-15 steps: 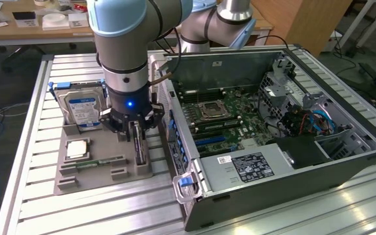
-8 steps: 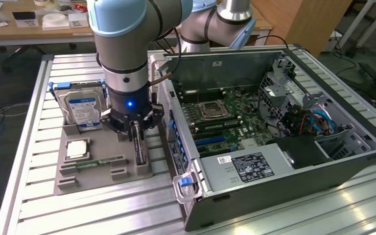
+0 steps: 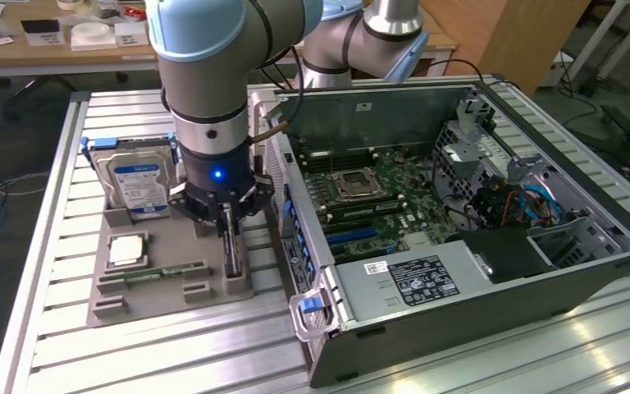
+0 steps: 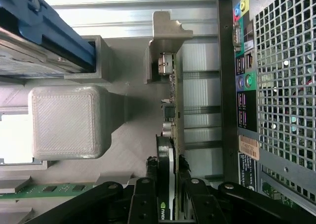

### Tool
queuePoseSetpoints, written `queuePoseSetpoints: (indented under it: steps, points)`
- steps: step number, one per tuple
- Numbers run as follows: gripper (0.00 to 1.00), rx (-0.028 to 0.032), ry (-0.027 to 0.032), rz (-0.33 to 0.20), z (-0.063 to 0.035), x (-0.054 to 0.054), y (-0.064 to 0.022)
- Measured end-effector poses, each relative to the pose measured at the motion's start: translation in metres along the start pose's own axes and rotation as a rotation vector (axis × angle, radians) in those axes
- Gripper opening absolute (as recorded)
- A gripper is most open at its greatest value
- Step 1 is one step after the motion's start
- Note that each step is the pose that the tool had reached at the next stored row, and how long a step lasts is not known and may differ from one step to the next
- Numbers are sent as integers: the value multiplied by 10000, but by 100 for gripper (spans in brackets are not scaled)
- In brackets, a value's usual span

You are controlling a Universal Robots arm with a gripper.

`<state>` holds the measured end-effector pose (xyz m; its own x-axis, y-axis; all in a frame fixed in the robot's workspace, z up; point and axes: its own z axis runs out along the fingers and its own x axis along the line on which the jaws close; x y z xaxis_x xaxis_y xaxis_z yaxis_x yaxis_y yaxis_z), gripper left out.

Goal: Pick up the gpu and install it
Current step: 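Pick up the gpu and move the gpu toward the slot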

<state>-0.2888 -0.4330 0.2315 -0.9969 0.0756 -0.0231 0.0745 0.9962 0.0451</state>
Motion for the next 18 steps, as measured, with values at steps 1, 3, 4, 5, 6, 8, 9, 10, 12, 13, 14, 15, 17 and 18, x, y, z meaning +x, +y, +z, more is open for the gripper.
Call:
queuePoseSetpoints:
  steps: [1,3,4,5,6,8,9,10,12,13,14,15,17,18]
  points:
    - [26,0,-1,0,0,0,0]
    - [26,0,-1,0,0,0,0]
    - [26,0,-1,0,0,0,0]
    - [26,1,-1,0,0,0,0]
    - [26,0,-1,0,0,0,0]
    - [26,0,-1,0,0,0,0]
    - [26,0,-2,0,0,0,0]
    - [26,0,-1,-5,0,0,0]
    - [26,-6,6,-176,1,0,1]
    - [26,-7,9,-249,1,-1,1]
    - [26,-8,11,-304,1,-2,0]
    - [26,-10,14,-355,1,-2,0]
    - [26,-10,15,-371,1,-2,0]
    - [26,-10,16,-372,0,-2,0]
